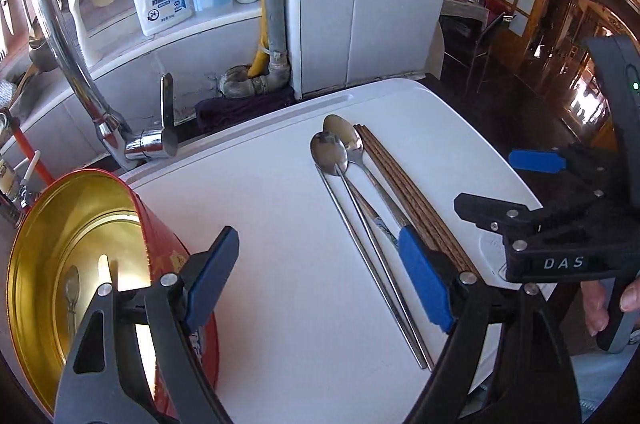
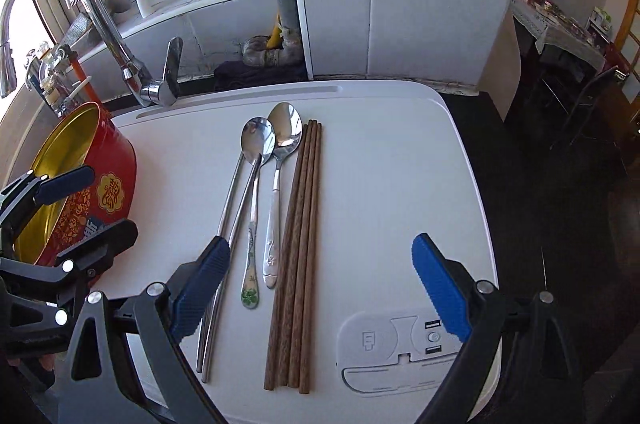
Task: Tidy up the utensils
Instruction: 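Move both open tools back over the remaining utensils on the board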
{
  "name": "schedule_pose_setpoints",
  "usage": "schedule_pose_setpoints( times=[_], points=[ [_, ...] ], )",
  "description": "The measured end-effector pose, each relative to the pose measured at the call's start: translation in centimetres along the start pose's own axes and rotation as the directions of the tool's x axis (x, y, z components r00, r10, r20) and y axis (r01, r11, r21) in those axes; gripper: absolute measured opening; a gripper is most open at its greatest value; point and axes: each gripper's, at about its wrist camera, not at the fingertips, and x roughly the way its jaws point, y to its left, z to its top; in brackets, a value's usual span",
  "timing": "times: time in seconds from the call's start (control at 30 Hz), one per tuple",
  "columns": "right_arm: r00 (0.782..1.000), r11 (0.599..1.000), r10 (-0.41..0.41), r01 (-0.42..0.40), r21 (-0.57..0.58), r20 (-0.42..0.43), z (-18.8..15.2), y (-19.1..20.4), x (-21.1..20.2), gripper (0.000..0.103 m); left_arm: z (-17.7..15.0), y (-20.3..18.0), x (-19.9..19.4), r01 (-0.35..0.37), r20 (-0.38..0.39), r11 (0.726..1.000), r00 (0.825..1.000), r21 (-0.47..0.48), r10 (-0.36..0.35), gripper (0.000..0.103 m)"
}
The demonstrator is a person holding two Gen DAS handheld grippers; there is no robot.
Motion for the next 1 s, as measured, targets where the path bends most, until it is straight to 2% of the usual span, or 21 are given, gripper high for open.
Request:
schedule_pose_setpoints(
  times=[0.27, 0.53, 1.0],
  points=[
    [0.995, 0.999, -0.048, 0.048, -0.007, -0.087, -1.1, -1.5, 3.0, 0.093, -0.4, -0.9, 4.5, -0.031, -0.085, 0.999, 0.996, 0.022, 0.033, 0.080],
    [0.990, 0.995, -0.099, 0.097, -0.026, -0.105, -1.7, -1.8, 4.5, 0.093, -0.5, 0.2, 6.5, -0.064, -0.125, 0.998, 0.990, 0.008, 0.064, 0.080],
    [0.988, 0.996, -0.085, 0.083, -0.021, -0.132, -1.8, -1.8, 5.4, 0.093, -0.5, 0.5, 7.8, -0.064, -0.150, 0.998, 0.987, 0.006, 0.065, 0.080]
  ],
)
